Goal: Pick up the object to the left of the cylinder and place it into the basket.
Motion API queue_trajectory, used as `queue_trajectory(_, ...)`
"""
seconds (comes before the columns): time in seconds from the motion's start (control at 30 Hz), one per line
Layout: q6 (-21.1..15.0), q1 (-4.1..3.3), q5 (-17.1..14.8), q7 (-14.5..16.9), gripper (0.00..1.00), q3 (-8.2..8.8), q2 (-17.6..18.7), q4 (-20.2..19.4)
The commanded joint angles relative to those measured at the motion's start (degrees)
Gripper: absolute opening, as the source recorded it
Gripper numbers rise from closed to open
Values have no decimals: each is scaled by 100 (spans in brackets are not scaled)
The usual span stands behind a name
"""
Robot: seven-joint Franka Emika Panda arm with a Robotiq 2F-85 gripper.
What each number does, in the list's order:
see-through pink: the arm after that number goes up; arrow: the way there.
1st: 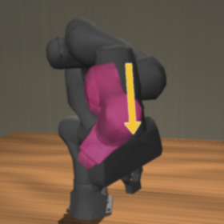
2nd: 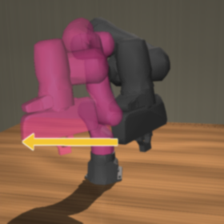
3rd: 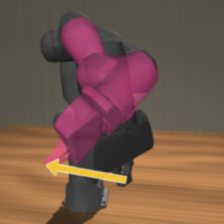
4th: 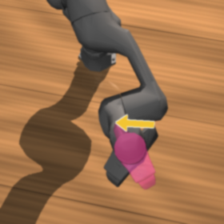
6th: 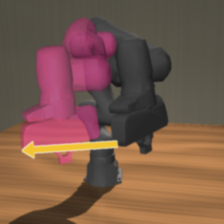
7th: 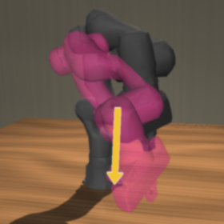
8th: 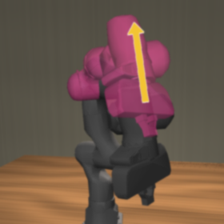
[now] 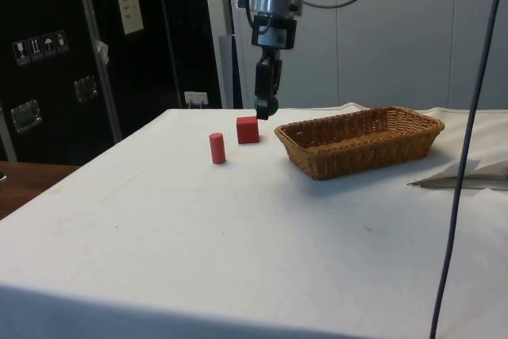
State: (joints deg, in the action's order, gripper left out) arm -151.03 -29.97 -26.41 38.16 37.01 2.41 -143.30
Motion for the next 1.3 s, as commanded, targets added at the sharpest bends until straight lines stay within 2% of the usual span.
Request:
queue_trajectory(0.0, -80, 6, 126, -17, 0, 29, -11, -57)
queue_trajectory(0.2, -103, 17, 223, 223, 0, 115, -92, -189)
queue_trajectory(0.23, -11, 11, 109, 281, 0, 103, -86, -143)
queue_trajectory(0.27, -109, 17, 246, 246, 0, 126, -103, -206)
queue_trajectory(0.47, -155, 40, 424, 384, 0, 172, -160, -327)
queue_trajectory(0.5, -74, 29, 286, 418, 0, 155, -160, -281)
queue_trajectory(0.53, -166, 40, 458, 395, 0, 178, -172, -350)
queue_trajectory(0.7, -189, 57, 636, 487, 0, 223, -212, -441)
queue_trajectory(0.73, -103, 46, 504, 533, 0, 212, -212, -395)
queue_trajectory(0.77, -189, 63, 670, 498, 0, 235, -218, -453)
queue_trajectory(1.0, -206, 86, 928, 607, 0, 298, -258, -561)
queue_trajectory(1.03, -115, 69, 796, 653, 0, 286, -269, -521)
queue_trajectory(1.07, -206, 86, 957, 613, 0, 309, -264, -573)
queue_trajectory(1.27, -223, 103, 1180, 699, 0, 367, -286, -653)
